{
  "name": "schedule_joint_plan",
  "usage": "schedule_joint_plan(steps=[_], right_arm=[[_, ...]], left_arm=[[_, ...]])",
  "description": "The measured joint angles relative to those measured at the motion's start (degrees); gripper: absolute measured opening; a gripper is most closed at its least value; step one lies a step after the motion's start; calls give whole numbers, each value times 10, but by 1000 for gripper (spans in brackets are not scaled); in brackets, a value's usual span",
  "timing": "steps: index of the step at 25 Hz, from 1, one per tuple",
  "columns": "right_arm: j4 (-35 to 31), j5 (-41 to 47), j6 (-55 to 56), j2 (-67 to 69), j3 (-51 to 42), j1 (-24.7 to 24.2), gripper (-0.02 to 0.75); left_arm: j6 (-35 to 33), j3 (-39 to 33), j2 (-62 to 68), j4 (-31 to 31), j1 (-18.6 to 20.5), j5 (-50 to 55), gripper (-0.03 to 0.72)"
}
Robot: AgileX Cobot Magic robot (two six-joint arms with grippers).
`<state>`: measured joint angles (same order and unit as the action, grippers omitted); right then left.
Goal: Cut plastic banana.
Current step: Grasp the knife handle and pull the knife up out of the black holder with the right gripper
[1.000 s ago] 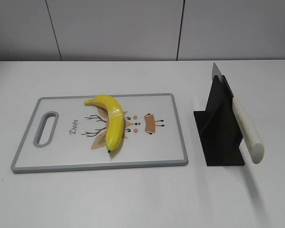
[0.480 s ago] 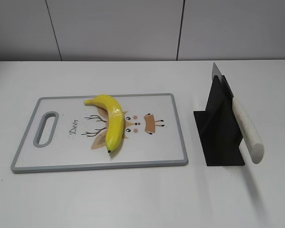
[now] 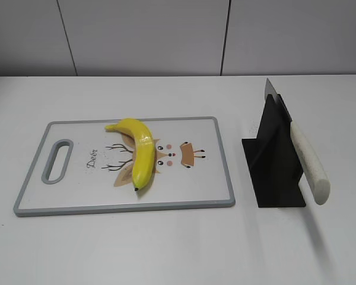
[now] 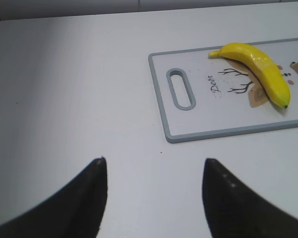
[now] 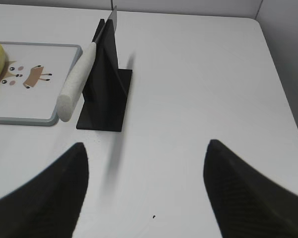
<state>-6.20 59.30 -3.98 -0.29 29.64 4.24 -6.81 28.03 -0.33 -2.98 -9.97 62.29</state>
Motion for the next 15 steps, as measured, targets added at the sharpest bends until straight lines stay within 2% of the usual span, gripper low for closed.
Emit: schedule_joint_plan(steps=[9, 15], right_arm=[[0, -2, 0, 8, 1, 0, 552], [0, 9, 0, 121, 37, 0, 552]], left_arm=[[0, 0, 0, 0, 0, 0, 565], [0, 0, 0, 0, 0, 0, 564]])
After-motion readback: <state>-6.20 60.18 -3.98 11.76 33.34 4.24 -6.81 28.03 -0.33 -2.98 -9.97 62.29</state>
